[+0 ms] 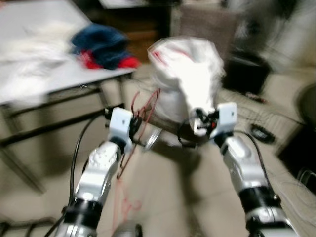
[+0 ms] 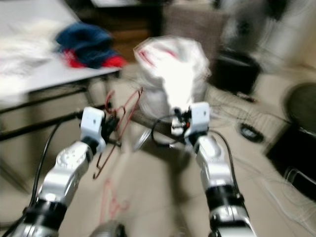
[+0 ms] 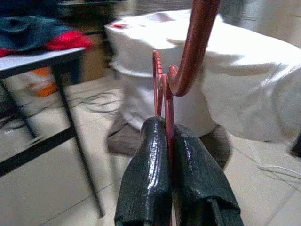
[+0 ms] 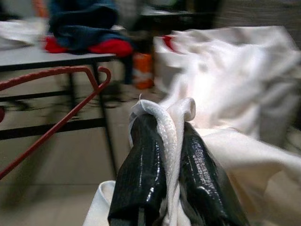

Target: Hang hanger

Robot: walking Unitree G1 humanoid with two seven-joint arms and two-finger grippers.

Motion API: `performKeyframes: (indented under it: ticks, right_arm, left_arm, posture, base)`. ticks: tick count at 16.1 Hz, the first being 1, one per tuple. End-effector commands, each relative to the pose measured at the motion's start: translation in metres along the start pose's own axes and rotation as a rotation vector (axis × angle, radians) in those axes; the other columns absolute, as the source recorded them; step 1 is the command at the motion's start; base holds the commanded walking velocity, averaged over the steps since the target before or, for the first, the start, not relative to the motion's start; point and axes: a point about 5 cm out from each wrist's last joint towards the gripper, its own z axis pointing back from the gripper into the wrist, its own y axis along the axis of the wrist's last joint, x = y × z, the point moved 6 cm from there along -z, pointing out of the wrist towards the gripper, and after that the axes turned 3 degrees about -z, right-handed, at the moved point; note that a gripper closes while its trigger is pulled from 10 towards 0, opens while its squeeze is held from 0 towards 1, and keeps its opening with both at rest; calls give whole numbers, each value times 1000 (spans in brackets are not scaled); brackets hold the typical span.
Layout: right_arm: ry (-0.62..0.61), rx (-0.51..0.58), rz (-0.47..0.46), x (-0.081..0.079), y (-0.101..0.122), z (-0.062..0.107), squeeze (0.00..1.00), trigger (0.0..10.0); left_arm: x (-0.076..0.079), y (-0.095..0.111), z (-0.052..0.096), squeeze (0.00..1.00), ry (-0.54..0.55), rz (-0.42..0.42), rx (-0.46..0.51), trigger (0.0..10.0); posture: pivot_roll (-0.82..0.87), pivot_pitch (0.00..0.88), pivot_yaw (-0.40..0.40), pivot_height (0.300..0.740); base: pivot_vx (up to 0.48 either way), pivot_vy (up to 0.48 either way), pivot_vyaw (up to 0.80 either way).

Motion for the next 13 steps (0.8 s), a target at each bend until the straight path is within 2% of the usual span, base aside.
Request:
performKeyframes:
  ticks: [1,8,11,12,13]
  right_arm:
    - [13,10,2,-5,1,-1,0,0]
    - [73,-7,27,-18,-2,-3,0,0]
    - [132,6,45,-35,1,-2,0,0]
    - [218,22,67,-57,3,3,0,0]
    - [432,22,99,-100,-2,21,0,0]
  left_arm:
    - [-1,-1,1,0,4,-10,-7,10000]
    - [1,1,1,0,18,26,15,10000]
    - [0,0,2,0,22,23,17,10000]
    - [0,0,3,0,25,22,18,10000]
    - [0,0,3,0,27,21,20,10000]
  posture:
    - [32,0,23,716]
    - [42,0,-5,740]
    - [47,0,-14,740]
    - [47,0,-14,740]
    - [48,0,-16,740]
  base:
    - [0,0,500]
    - [0,0,472]
    - [0,0,463]
    - [0,0,463]
    - [0,0,463]
